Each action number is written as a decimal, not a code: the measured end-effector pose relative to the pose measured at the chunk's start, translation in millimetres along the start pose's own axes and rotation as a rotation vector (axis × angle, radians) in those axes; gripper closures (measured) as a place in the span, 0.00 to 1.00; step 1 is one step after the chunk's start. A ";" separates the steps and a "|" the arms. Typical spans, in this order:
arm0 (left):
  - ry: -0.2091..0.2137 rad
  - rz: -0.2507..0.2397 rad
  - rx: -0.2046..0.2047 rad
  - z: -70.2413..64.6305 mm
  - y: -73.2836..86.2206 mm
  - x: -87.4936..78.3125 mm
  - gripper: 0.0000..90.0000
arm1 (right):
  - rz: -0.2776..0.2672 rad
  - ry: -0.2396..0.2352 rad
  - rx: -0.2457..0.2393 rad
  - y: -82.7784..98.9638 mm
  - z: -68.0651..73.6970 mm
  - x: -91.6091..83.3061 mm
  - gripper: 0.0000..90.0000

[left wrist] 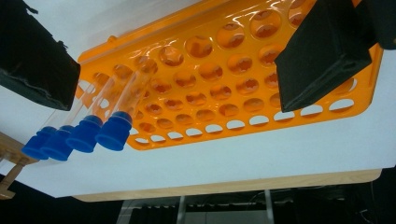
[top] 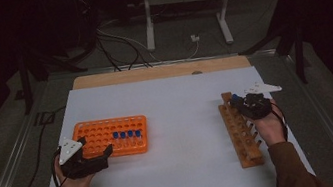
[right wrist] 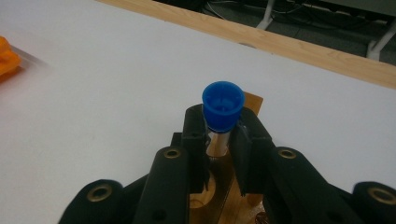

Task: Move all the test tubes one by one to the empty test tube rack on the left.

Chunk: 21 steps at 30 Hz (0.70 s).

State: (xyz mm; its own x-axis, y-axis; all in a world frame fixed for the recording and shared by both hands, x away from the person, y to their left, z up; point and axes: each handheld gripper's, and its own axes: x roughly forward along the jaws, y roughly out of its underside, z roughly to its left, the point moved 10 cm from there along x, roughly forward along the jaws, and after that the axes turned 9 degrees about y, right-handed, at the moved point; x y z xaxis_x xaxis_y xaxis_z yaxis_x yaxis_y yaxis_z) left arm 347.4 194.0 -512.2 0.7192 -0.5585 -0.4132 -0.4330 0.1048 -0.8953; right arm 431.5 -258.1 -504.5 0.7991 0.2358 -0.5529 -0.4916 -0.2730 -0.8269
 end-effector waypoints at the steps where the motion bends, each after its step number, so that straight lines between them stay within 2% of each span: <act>1: 0.002 0.000 0.000 -0.3 0.0 0.0 0.01 | -0.001 0.001 -0.005 -0.7 -0.2 -0.7 0.85; 21: 0.002 0.001 0.004 0.0 0.4 -0.5 0.01 | -0.021 -0.008 0.001 -10.3 -0.6 -10.5 0.85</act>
State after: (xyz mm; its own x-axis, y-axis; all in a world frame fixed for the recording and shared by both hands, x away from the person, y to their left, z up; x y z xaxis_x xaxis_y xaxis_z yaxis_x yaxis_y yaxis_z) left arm 346.9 194.3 -512.3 0.7176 -0.5602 -0.4138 -0.4314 0.1088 -0.8955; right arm 428.4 -258.3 -490.1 0.8062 0.2492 -0.5366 -0.4753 -0.2672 -0.8383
